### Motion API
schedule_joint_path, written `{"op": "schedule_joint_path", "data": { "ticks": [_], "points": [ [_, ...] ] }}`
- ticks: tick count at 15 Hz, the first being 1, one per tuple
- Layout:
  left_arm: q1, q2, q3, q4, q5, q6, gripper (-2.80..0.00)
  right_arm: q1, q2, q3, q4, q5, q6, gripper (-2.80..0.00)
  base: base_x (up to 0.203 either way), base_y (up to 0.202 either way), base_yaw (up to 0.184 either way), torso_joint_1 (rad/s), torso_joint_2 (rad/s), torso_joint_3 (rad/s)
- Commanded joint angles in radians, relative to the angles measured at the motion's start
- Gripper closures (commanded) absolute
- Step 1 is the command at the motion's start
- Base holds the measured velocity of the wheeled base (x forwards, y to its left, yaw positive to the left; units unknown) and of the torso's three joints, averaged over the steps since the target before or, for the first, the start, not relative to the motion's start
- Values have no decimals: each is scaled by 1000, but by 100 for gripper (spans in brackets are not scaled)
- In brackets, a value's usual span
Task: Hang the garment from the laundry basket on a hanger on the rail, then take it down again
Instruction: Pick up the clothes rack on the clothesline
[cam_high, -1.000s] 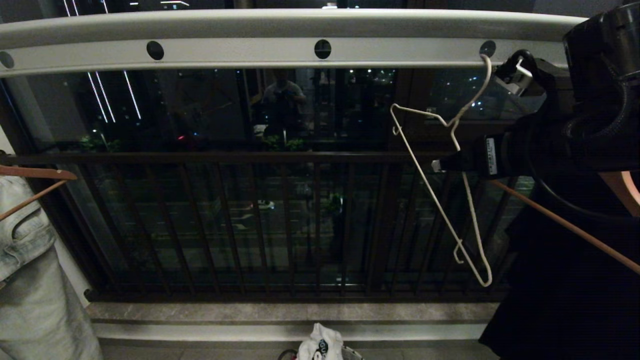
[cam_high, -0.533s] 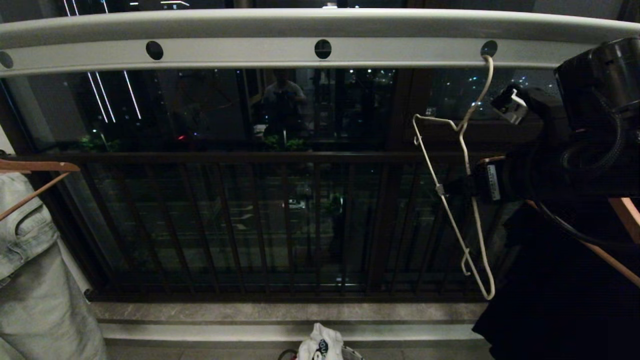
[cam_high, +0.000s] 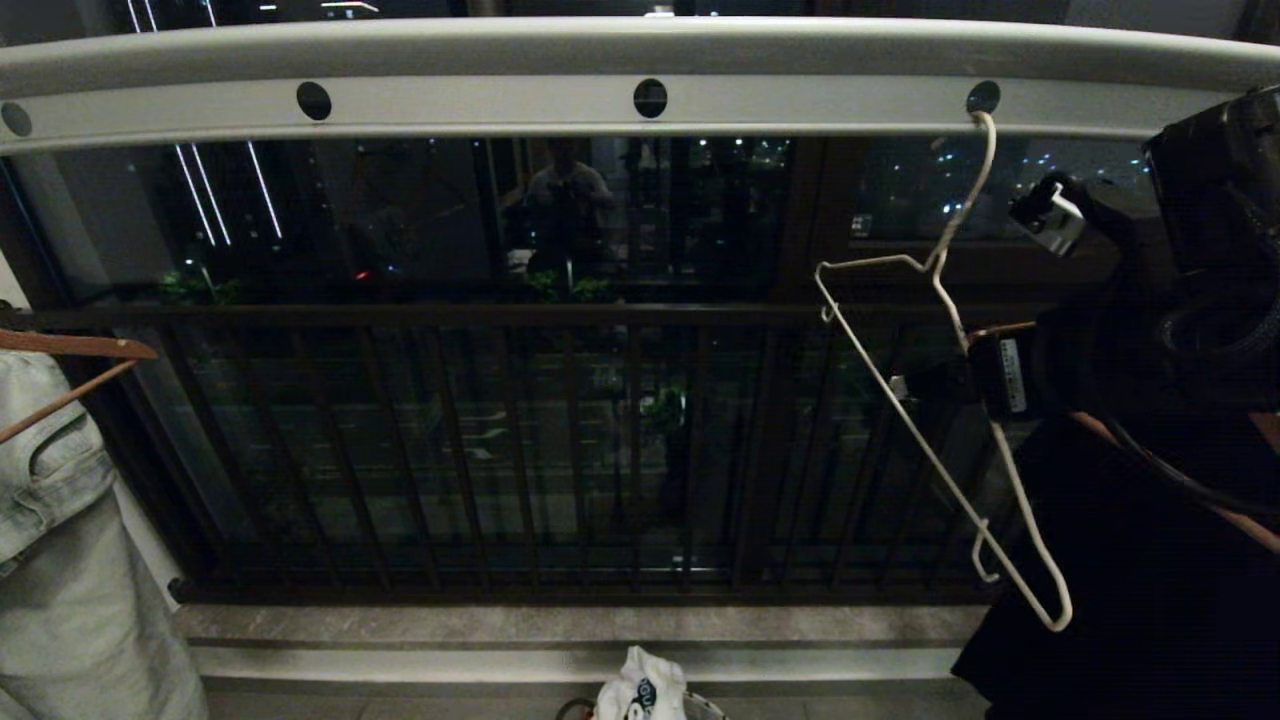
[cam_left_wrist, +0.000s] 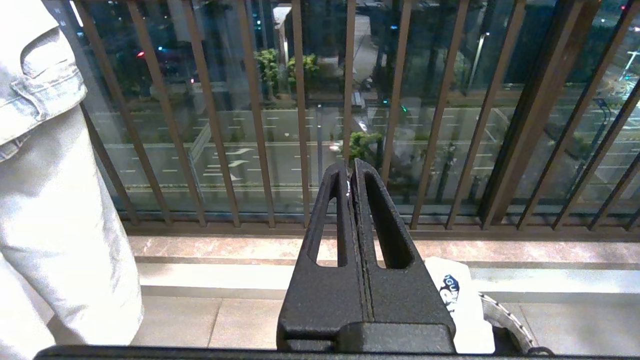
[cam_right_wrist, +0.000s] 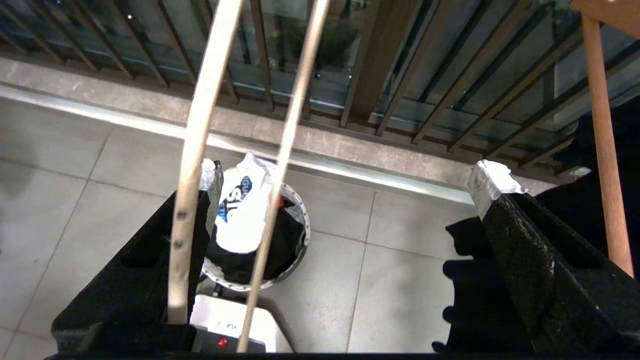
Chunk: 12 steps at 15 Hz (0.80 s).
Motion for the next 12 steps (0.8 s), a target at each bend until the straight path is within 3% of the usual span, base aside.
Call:
{"op": "schedule_joint_path", "data": {
  "ticks": [1,12],
  "points": [
    [0,0,15,-1,1,-1,0,0,-20,6,3,-2,0,-280,0,0,0,0,0,0],
    [0,0,15,-1,1,-1,0,-1,-72,78,2,-16,-2,-280,0,0,0,0,0,0]
  ]
}}
